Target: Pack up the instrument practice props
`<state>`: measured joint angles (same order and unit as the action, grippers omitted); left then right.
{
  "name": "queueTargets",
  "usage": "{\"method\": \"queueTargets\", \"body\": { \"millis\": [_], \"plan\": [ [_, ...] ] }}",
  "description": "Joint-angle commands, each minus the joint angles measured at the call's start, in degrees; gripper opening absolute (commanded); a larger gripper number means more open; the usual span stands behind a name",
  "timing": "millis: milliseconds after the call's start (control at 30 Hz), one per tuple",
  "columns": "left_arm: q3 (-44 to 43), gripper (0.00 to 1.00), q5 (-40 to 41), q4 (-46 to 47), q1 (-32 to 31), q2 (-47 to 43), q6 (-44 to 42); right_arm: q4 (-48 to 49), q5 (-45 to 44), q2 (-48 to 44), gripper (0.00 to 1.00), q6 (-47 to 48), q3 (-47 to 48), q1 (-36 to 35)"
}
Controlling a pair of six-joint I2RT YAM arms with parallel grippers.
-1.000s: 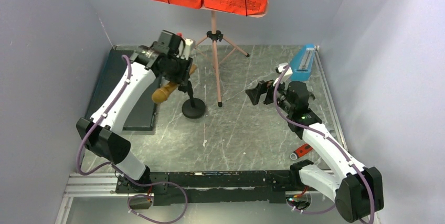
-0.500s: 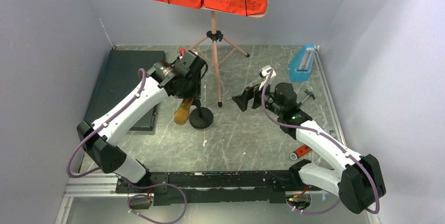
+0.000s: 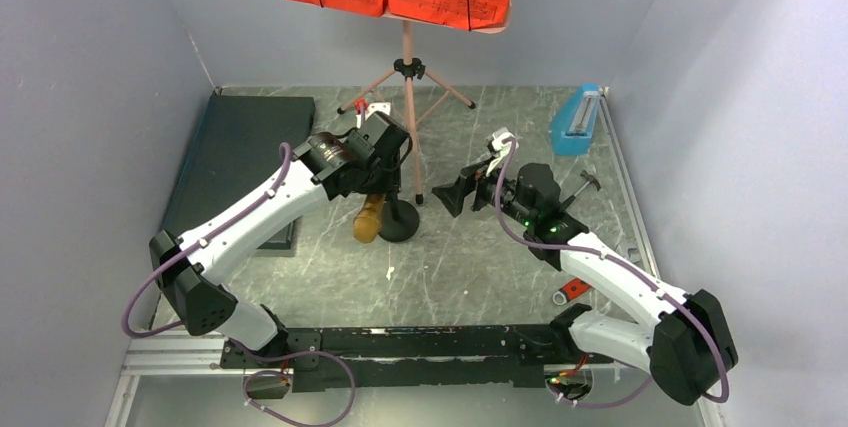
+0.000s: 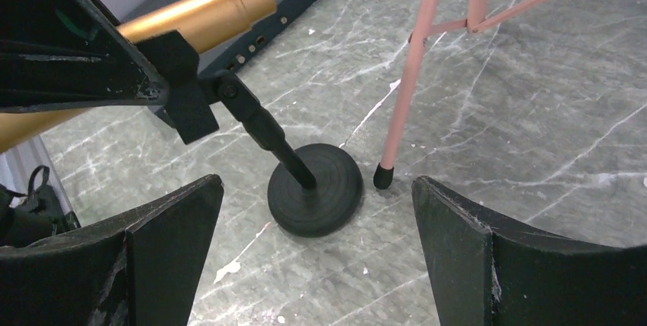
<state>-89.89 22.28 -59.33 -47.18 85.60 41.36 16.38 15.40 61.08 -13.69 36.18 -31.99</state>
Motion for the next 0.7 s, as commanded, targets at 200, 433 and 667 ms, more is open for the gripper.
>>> {"method": "queueTargets", "body": {
  "millis": [200,433,667],
  "plan": [
    [-2.0,0.69,-1.7,5.5,-0.3,-3.3,-3.7,17.7,5.3,0.7,1.0,-1.4,-7.2,-0.2],
    [-3.7,0.77,-3.4,3.8,-0.2,-2.3,-11.5,18.0,8.8,3.7,1.0,0.1,-6.2,-0.4],
    [-10.4,0.78,-3.6,-2.3,-0.3,3.5,-14.2,17.7,9.2,5.3,1.0,3.4,-6.2,-2.4]
  ]
}}
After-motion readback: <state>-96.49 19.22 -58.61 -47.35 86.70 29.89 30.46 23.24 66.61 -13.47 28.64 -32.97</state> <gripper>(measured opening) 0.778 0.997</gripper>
